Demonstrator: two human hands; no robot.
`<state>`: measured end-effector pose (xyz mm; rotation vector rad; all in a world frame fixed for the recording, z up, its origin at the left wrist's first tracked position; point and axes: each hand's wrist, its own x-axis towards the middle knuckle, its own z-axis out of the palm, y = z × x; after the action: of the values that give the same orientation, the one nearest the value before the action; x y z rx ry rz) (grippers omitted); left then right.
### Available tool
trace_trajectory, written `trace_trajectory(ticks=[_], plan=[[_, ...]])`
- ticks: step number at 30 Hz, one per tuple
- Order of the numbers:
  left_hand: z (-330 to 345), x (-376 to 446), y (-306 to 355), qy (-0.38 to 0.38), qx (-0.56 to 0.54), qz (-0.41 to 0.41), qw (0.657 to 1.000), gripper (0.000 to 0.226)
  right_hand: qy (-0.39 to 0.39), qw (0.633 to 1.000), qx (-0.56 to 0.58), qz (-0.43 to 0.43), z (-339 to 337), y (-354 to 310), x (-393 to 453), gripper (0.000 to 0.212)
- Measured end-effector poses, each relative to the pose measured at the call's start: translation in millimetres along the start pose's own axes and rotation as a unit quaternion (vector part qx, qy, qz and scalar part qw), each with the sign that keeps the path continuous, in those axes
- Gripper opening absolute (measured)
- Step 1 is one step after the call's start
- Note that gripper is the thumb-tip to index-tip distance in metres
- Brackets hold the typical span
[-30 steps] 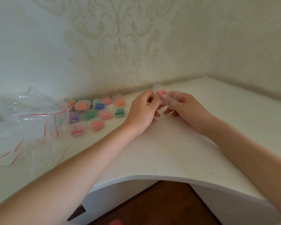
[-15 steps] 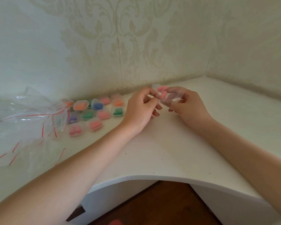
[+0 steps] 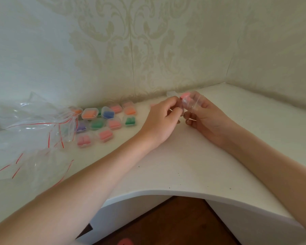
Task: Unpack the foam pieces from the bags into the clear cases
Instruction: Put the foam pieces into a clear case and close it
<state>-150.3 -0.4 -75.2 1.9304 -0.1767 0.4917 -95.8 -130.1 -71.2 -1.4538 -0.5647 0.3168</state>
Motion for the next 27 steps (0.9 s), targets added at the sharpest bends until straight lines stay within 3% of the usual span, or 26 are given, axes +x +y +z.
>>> trace_trajectory(ticks=[3, 6, 10, 15, 20, 27], plan=[[1, 2, -2, 0.015, -0.051, -0.073, 0.996, 0.017, -0.013, 0.998, -0.057, 0.001, -2, -2, 1, 0.007], [-4, 7, -4, 0.071, -0.127, -0.131, 0.981, 0.006, 0.022, 0.991, -0.131, -0.011, -2, -1, 1, 0.003], [-8, 10, -10, 0.086, -0.107, -0.068, 0.988, 0.008, 0.049, 0.976, -0.209, -0.031, -4, 2, 0, 0.015], [-10, 15, -18, 0.104, -0.131, -0.063, 0.984, 0.011, 0.105, 0.988, -0.111, 0.024, -10, -1, 2, 0.039], [-7, 14, -17, 0.077, -0.141, -0.061, 0.985, 0.005, 0.055, 0.981, -0.187, -0.006, -8, -4, -2, 0.032], [-9, 13, -15, 0.085, -0.165, -0.069, 0.980, 0.013, 0.041, 0.984, -0.170, 0.018, -9, -3, 0, 0.037]])
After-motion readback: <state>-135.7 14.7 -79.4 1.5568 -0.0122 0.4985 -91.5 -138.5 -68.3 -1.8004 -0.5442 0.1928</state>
